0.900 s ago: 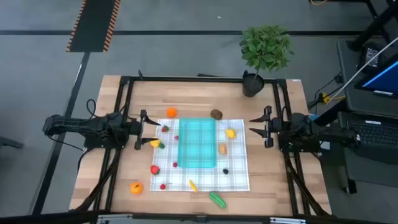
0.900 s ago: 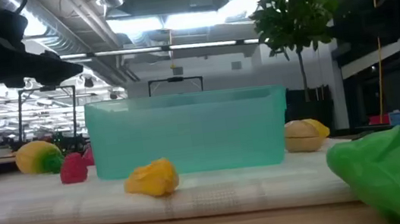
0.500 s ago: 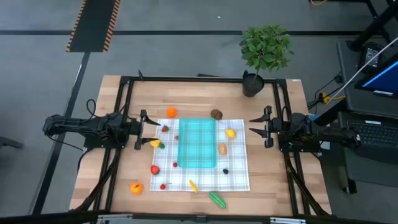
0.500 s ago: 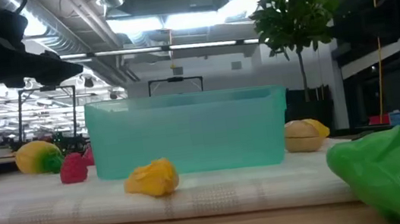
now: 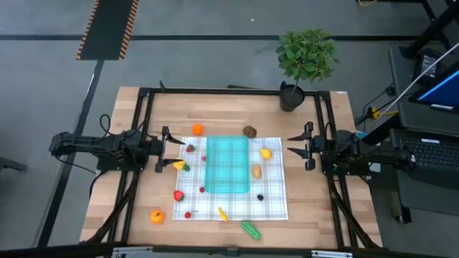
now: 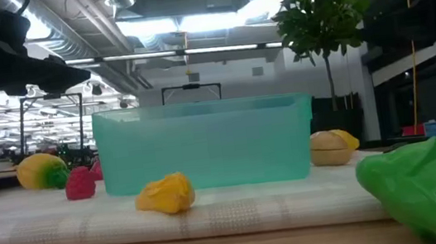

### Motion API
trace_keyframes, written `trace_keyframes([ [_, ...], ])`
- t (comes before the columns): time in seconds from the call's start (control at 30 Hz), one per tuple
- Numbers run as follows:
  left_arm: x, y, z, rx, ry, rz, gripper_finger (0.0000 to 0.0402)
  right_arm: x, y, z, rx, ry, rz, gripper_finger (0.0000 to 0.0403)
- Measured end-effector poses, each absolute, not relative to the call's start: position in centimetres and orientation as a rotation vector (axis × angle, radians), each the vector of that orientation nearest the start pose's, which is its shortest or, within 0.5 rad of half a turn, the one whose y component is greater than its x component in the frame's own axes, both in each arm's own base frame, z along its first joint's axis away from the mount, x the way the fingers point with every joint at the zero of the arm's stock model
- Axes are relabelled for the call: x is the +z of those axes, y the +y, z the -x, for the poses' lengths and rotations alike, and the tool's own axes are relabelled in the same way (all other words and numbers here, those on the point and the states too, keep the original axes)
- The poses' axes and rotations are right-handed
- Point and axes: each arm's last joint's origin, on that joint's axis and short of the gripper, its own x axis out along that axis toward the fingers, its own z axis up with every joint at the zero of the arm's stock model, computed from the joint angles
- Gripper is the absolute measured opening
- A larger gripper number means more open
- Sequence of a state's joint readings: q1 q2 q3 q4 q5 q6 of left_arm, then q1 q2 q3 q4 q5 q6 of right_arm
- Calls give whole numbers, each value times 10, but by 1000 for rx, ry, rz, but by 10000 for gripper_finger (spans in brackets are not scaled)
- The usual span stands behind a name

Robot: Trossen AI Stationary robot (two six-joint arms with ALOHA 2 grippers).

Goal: Pick and placing Produce into tupperware

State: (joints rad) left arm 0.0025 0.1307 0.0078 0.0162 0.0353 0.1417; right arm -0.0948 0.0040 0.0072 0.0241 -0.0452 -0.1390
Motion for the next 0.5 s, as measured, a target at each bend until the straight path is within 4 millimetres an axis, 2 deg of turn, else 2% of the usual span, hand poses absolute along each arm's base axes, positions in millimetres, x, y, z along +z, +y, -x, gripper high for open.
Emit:
trace_keyframes([
  [0.5,157,-1,-105,-40,104,-140,308,168,-8,-97,-52,-24,141,168],
])
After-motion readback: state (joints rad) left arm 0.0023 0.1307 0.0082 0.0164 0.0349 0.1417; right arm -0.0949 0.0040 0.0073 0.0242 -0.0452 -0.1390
